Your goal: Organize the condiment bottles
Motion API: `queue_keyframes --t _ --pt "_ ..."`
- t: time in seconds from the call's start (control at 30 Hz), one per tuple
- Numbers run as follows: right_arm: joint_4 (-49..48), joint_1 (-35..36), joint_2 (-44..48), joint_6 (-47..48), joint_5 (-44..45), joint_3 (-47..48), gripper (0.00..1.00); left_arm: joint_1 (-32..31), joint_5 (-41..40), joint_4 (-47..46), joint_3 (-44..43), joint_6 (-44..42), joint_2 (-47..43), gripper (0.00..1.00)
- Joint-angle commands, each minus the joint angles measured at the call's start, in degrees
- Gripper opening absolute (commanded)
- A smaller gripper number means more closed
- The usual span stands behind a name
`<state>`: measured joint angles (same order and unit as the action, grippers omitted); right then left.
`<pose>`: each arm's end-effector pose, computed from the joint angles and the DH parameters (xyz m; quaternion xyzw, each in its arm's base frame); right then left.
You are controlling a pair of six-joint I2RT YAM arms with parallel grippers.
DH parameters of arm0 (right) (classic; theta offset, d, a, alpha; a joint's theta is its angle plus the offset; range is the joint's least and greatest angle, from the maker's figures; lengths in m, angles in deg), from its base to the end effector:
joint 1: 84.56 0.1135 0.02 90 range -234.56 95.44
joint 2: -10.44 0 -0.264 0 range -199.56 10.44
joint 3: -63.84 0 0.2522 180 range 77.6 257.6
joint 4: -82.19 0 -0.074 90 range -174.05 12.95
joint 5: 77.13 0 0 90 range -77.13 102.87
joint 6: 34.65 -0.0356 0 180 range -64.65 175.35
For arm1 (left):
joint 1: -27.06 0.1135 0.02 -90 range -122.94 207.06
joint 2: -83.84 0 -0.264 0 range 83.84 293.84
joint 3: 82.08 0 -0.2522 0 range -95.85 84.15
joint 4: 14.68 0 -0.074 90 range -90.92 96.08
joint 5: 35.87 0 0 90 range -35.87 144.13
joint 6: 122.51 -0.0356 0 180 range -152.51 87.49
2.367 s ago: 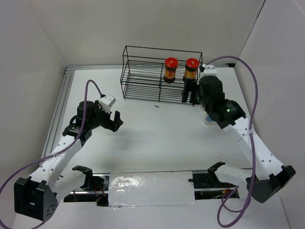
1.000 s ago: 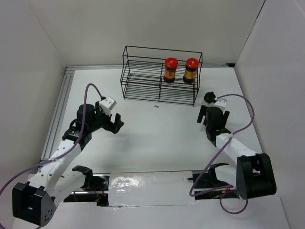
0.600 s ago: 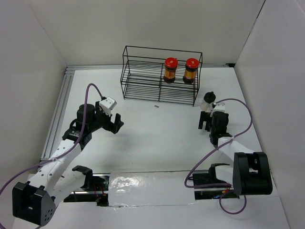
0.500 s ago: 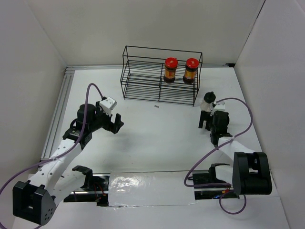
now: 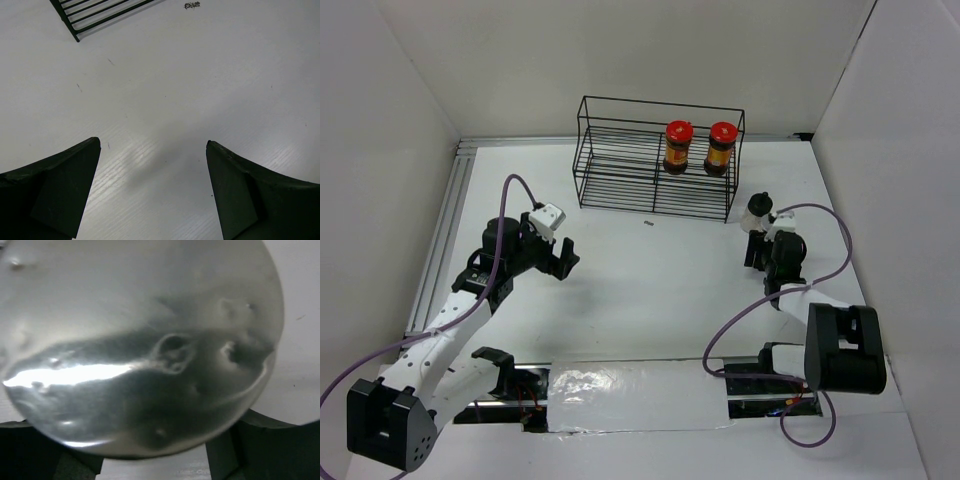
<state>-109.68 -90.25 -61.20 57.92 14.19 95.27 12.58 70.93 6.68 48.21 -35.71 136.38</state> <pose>0.2247 -0.0232 0.1492 0.0293 0.8582 -0.0468 0.5104 0.2007 -0.0625 0.2663 0.2061 0.8085 -0.1749 0.5228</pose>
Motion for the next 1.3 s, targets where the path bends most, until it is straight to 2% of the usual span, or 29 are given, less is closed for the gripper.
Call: queue_keyframes --t 0.0,0.07,0.27,0.43,0.5,0.57,0.6,0.63,0.73,0.77,0.83,0.93,1.07,1.27 --pt "-4.52 -0.81 0.44 1.73 -1.06 0.87 0.69 -0.11 -0.18 -2.24 -1.32 -1.46 0.11 0.99" --pt "-4.43 -0.90 1.58 2.18 -3.16 0.70 0.65 -0.11 -0.01 -2.06 -1.32 -1.46 0.20 0.99" --pt "0.29 -0.90 11.24 4.90 -8.35 0.08 0.64 -0.11 1.74 -1.53 -2.20 -1.98 0.20 0.99" --pt "11.01 -0.99 23.00 10.86 -15.10 2.62 0.64 -0.11 11.66 -1.53 -3.69 -6.54 -0.85 0.99" --pt "13.31 -0.90 25.22 12.18 -16.00 3.33 0.64 -0.11 18.05 -2.32 -3.78 -8.12 -1.64 0.99" --pt "16.21 -0.99 26.37 13.60 -16.18 3.51 0.64 -0.28 21.07 -2.93 -3.78 -8.84 -1.73 0.99" --pt "17.35 -0.99 26.02 13.78 -16.00 3.86 0.66 -0.20 21.95 -3.20 -3.78 -8.49 -1.56 0.99" --pt "19.11 -0.99 24.89 14.21 -16.26 5.69 0.77 -0.37 23.18 -3.11 -3.96 -8.49 -1.30 0.99" --pt "25.17 -0.99 19.10 16.05 -18.54 9.47 0.92 -0.37 23.63 -1.45 -5.45 -7.78 0.64 0.99" --pt "27.71 -0.99 17.69 20.15 -20.72 10.70 0.99 -0.37 23.28 -1.01 -5.97 -7.87 1.16 0.99" --pt "29.58 -0.55 15.40 20.81 -20.50 13.87 1.00 -0.37 22.15 -0.48 -6.33 -8.31 2.22 0.99" --pt "30.28 -0.81 9.43 22.28 -13.55 17.56 1.00 -0.46 20.91 -0.56 -6.16 -9.01 2.22 0.99" --pt "35.90 -0.29 -2.51 24.59 -16.00 25.37 0.98 -0.37 21.00 0.05 -6.42 -9.19 1.61 0.99" --pt "36.78 2.96 -7.99 25.55 -9.85 26.71 0.97 -0.55 19.68 0.14 -5.28 -9.19 0.29 0.99"
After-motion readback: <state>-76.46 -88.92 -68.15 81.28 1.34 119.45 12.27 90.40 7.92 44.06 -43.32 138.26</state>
